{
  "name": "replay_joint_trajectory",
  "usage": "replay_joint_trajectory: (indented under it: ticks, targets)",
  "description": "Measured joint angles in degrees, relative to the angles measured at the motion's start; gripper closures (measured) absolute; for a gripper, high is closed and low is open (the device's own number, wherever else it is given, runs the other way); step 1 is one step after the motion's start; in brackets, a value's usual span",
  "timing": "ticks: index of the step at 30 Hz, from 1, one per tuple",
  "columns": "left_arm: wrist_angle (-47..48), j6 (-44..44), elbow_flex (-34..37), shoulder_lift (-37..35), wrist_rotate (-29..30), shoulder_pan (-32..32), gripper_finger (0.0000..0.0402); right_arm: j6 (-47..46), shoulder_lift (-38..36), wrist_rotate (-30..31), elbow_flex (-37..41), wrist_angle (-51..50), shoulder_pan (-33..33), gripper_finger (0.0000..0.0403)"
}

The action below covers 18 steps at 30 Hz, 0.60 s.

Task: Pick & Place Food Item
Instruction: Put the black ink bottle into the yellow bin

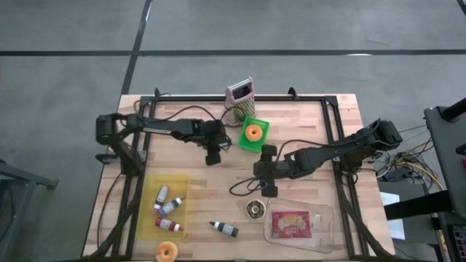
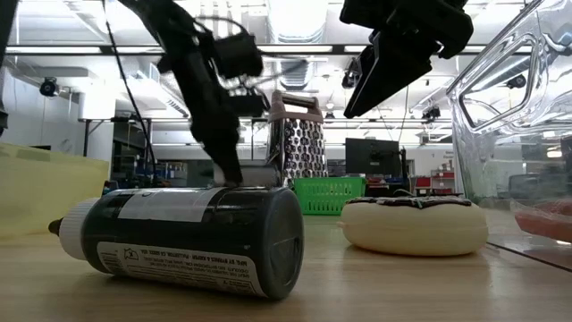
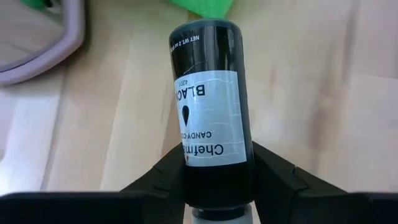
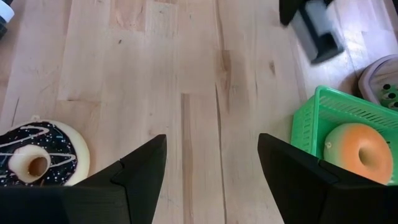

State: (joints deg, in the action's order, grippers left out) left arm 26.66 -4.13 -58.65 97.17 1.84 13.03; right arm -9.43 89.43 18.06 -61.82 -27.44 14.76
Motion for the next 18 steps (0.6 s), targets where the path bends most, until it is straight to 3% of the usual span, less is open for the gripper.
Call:
replay_joint_trajectory:
  ticks: [9, 18]
  targets:
    - [12.09, 6.42, 0.46, -12.12, 5.57, -6.66, 0.0268, 0.20, 0.00, -0.07, 0.02, 0.06, 0.00, 0.0156]
    - [23.60, 17.43, 4.90, -23.90, 7.45, -16.47, 0.0269, 1.27, 0.02, -0.16, 0.02, 0.72, 0.00, 0.0156]
